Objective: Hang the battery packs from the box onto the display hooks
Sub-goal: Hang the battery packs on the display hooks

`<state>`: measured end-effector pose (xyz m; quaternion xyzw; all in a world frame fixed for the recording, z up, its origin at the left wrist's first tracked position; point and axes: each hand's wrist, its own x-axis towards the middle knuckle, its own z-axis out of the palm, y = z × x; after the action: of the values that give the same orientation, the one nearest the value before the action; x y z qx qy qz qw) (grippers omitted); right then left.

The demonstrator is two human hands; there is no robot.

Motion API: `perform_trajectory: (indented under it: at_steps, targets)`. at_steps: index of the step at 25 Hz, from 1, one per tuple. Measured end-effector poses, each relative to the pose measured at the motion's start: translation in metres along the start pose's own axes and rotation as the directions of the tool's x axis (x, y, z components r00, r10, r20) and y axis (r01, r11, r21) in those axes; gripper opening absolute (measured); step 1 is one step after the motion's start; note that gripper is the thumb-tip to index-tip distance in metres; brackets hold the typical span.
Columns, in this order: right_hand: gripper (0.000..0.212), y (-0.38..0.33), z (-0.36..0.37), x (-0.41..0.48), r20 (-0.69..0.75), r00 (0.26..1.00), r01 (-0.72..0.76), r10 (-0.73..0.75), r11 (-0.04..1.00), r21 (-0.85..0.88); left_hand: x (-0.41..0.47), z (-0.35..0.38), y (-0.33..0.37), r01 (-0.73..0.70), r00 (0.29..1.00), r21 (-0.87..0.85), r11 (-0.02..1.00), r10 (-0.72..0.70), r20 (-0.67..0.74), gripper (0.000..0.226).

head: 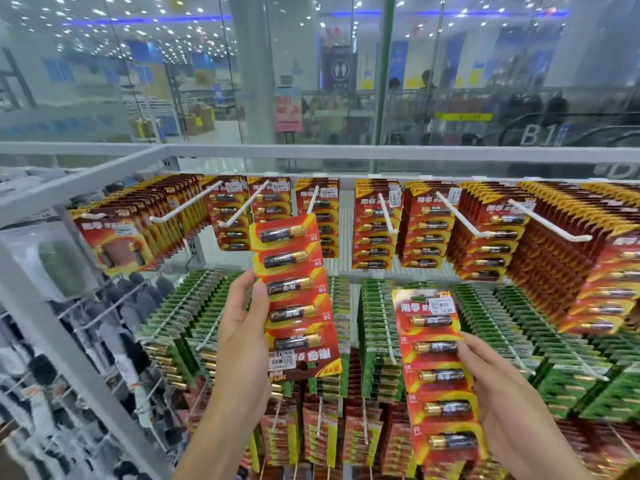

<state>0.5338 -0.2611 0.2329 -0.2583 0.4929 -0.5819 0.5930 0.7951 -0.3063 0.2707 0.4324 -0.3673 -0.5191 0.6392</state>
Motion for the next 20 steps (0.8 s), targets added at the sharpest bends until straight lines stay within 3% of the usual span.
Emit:
perform_trajectory:
  at_steps: [7,15,20]
  targets:
    - [0.047,0.003,0.006,-0.006,0.002,1.0,0.02,-0.02,1.0,0.024,-0.016,-0.012,-0.023,0.058,0.998,0.041,0.997,-0.058,-0.003,0.025]
    - [0.023,-0.041,0.053,-0.002,0.098,0.941,0.33,-0.324,0.943,-0.052,-0.019,-0.015,-0.033,0.172,0.983,0.005,0.985,-0.172,-0.068,0.023]
    - [0.023,-0.036,0.068,0.005,0.073,0.953,0.3,-0.296,0.953,-0.053,-0.022,-0.023,-0.031,0.143,0.986,-0.014,0.99,-0.144,-0.082,0.028]
